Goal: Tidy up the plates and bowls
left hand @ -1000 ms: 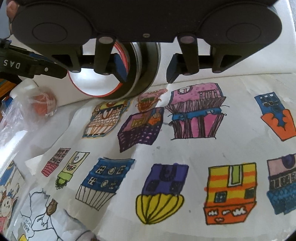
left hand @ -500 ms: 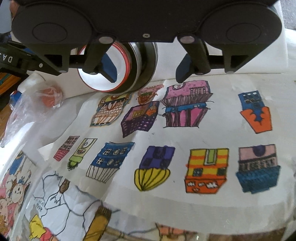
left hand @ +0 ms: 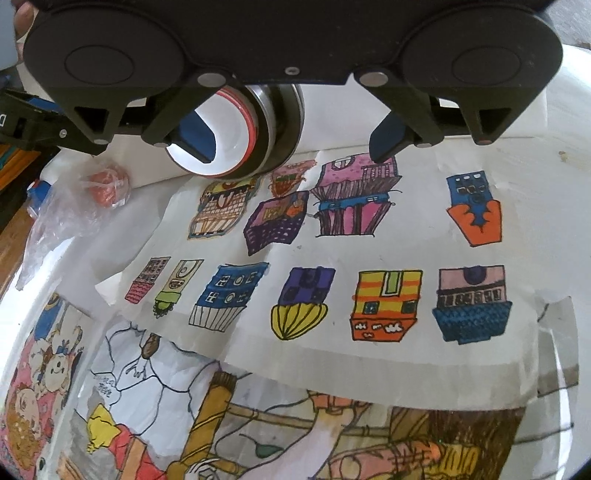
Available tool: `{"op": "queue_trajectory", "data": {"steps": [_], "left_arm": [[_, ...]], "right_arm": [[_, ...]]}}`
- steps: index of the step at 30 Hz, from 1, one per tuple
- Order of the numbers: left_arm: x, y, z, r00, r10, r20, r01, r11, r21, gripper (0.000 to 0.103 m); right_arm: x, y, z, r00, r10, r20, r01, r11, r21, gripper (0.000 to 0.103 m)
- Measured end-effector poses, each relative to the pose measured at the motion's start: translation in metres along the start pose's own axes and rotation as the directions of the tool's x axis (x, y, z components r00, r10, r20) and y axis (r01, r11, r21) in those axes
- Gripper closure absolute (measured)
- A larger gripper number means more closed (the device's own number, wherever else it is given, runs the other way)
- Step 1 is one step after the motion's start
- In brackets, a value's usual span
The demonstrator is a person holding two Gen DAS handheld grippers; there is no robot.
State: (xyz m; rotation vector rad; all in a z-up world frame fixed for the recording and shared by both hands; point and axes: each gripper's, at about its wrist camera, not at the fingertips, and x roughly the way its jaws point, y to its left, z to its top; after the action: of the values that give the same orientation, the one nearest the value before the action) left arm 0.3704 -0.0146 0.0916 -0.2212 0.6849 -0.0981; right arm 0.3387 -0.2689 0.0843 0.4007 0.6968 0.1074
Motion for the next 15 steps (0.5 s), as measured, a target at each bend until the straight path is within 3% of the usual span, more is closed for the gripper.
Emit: {"op": "queue_trajectory", "data": {"steps": [3, 15], "left_arm": [[-0.007, -0.001, -0.003, 1.000, 0.011, 0.015, -0.011, 1.000, 0.014, 0.003], [-0.036, -0.005, -0.015, 0.995, 0.028, 0.097, -0.036, 0.996, 0.084, 0.002]], "right_arm": [[-0.007, 0.000, -0.004, 1.000, -0.005, 0.018, 0.005, 1.000, -0.008, 0.000], [-0.037, 0.005, -0.022, 0.995, -0.034, 0.090, 0.039, 0.998, -0.050, 0.000]]}}
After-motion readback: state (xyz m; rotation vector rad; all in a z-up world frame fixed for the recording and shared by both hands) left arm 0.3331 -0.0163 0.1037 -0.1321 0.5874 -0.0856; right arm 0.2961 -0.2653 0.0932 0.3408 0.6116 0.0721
